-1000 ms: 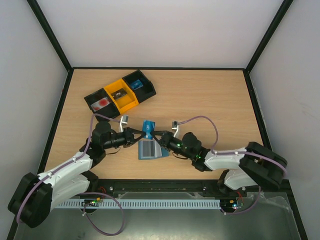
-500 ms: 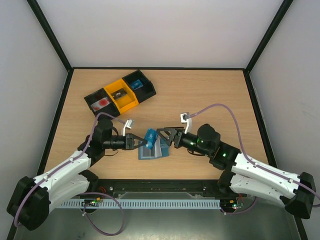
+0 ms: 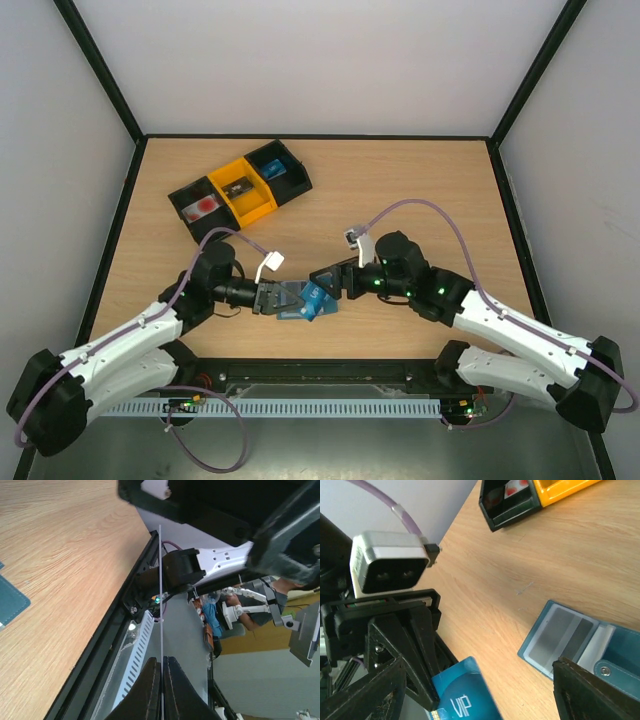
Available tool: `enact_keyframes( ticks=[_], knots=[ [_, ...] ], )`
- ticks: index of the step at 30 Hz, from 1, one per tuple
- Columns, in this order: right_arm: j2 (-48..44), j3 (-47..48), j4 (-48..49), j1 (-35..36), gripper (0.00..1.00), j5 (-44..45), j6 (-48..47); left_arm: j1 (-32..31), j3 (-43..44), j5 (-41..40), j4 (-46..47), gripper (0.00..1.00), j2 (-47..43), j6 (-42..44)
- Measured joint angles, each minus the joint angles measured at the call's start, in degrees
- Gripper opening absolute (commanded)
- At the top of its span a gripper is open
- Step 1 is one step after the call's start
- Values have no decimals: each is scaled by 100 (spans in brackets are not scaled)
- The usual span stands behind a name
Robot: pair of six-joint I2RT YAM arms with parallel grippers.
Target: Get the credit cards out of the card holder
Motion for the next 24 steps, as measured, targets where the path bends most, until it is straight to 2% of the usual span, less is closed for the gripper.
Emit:
enact_keyframes(
  ticks=[5,6,11,14,15,18,19,20,21,24],
  knots=[
    [81,0,7,-48,70,-527,-94,-20,-2,59,116,3,-240,-96],
    [81,-2,11,-50,64,-612,-114,-20,-2,63,153,3,-271,-122],
    [74,-168,315,-55,22,-1156,-122,-42,-2,94,284,3,-391,-286],
    [70,-240,455,-55,6,-1305,-52,-46,-4,74,280,4,-503,-330],
    [55,-258,511,-55,3,-1322,20,-46,-4,37,256,8,-544,-350],
    [-111,-284,675,-52,2,-1311,140,-46,24,-146,188,27,-592,-487],
    [-197,-289,708,-52,2,-1274,179,-46,57,-203,164,36,-595,-501],
    [-291,-291,743,-57,2,-1191,212,-46,127,-286,111,52,-599,-588],
    [-387,-291,787,-57,2,-1119,254,-46,197,-345,63,62,-603,-573],
    [-599,-295,975,-57,2,-929,444,-46,551,-649,-157,74,-680,-645]
  ],
)
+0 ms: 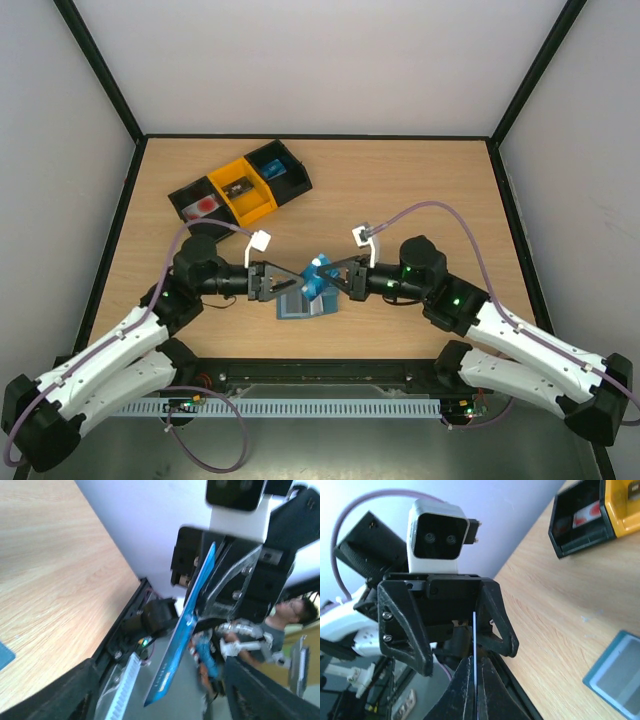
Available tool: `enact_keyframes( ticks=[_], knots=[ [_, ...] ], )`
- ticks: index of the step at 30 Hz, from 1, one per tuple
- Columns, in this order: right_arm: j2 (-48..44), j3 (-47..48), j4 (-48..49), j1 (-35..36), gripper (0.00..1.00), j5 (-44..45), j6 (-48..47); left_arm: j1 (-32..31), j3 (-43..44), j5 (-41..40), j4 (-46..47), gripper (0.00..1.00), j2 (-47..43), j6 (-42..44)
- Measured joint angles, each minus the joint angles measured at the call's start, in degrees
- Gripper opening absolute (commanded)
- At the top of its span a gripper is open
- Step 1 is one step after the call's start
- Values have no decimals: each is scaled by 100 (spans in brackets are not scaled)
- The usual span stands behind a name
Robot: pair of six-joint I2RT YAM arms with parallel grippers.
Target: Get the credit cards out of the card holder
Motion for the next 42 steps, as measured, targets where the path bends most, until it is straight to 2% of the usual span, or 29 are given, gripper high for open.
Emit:
enact_keyframes(
  ticks=[5,11,13,16,19,26,32,39,41,42],
  knots=[
    [-133,-177,787,0,2,291,603,0,291,-487,44,81,-304,-190],
    [-98,-826,2223,0,2,697,1744,0,291,-1095,201,82,-341,-590],
    [-31,-1001,2643,0,2,850,2105,0,291,-1211,365,75,-216,-756],
    [94,-1093,3099,0,2,1067,2487,0,291,-1333,535,56,-28,-964],
    [105,-1233,3495,0,2,1274,2782,0,299,-1414,645,43,125,-1102],
    [90,-1521,3849,0,2,1628,3101,0,273,-1475,1010,28,337,-1432],
    [74,-1598,3901,0,3,1749,3169,0,87,-1464,1449,4,372,-1746],
    [85,-1639,3888,-17,11,1768,3174,0,11,-1449,1792,3,455,-1867],
    [81,-1661,3873,-22,20,1775,3141,0,-9,-1449,1845,3,498,-1864],
    [74,-1674,3860,-22,28,1779,3154,0,-17,-1451,1847,3,509,-1864]
  ],
)
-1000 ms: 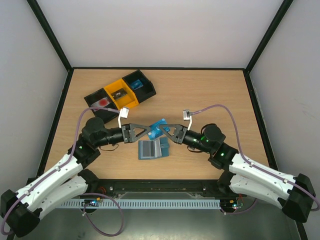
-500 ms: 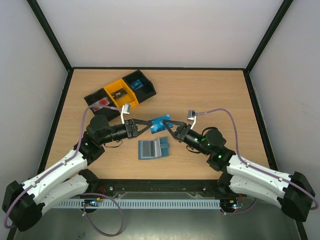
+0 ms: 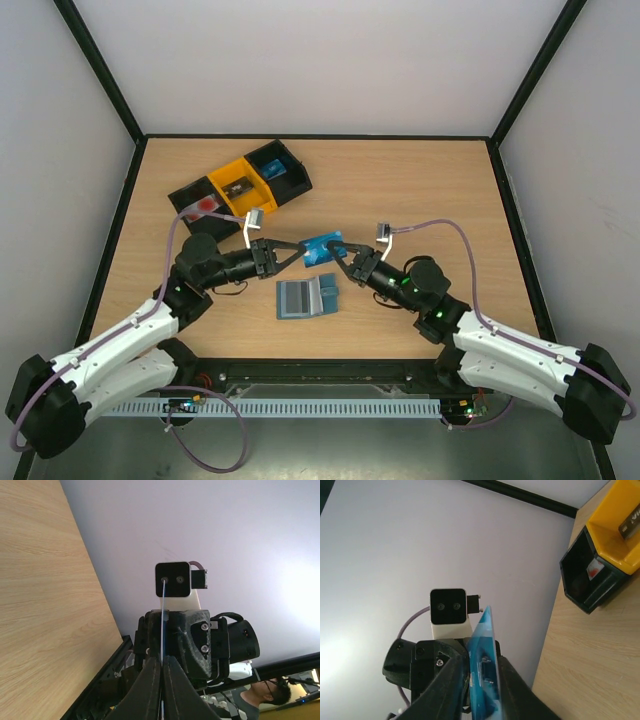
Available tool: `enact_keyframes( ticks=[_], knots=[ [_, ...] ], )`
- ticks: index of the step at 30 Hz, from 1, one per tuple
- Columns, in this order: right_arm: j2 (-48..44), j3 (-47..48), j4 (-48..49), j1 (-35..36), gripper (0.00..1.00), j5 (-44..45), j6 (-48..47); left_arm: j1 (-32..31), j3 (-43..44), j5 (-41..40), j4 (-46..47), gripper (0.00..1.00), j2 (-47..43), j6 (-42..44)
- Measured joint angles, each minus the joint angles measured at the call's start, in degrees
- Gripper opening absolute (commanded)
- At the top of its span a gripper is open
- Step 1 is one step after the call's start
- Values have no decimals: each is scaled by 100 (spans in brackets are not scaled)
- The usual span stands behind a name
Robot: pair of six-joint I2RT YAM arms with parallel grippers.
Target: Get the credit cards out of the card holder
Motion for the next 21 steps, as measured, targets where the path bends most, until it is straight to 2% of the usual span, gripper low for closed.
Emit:
enact_keyframes(
  ticks=[6,11,14,21],
  knots=[
    [-199,-258,-256,0,68,81,-76,2,-7,-55,-42,3,55,96],
    [-695,-538,-763,2,99,236,-186,103,55,-260,-472,3,122,382],
    [-997,-575,-1121,0,98,343,-326,354,142,-376,-782,3,177,540],
    [-1521,-577,-1882,0,98,487,-420,1438,782,-662,-1657,3,660,1115]
  ],
)
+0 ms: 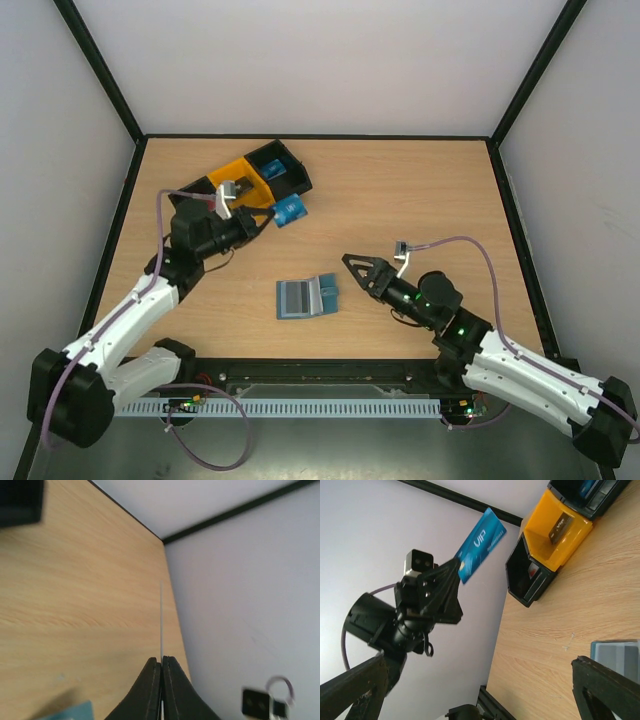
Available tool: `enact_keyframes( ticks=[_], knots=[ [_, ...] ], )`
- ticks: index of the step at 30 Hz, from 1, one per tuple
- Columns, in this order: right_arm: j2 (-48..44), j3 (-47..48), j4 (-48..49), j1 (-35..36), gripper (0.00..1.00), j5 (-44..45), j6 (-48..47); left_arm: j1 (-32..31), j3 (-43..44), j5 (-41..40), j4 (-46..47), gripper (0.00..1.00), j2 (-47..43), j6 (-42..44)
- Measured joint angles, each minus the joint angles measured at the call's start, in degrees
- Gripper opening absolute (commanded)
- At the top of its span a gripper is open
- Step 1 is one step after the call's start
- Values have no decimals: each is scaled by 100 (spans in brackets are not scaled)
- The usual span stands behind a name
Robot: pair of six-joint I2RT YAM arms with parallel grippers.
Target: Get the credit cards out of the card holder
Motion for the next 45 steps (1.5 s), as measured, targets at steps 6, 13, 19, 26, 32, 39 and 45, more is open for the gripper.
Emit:
enact_keyframes(
  ticks=[6,13,19,26,32,39,45],
  knots=[
    [-343,0,-415,2,98,92,-59,1073,553,-170,-289,3,879,125],
    [-337,201,-892,0,98,216,-286,1622,1716,-299,-496,3,2389,262],
    [-269,496,-1235,0,98,319,-437,1633,2848,-538,-691,3,3580,343],
    [-177,743,-1604,0,98,531,-662,1609,3939,-1040,-1180,3,4699,358],
    [-48,925,-1731,0,98,695,-796,1567,4750,-1266,-1412,3,5488,363],
    [83,938,-1775,0,98,800,-796,1453,5259,-1364,-1641,3,6098,363],
    [179,938,-1851,0,98,881,-758,1405,5613,-1467,-1735,3,6481,365]
  ],
)
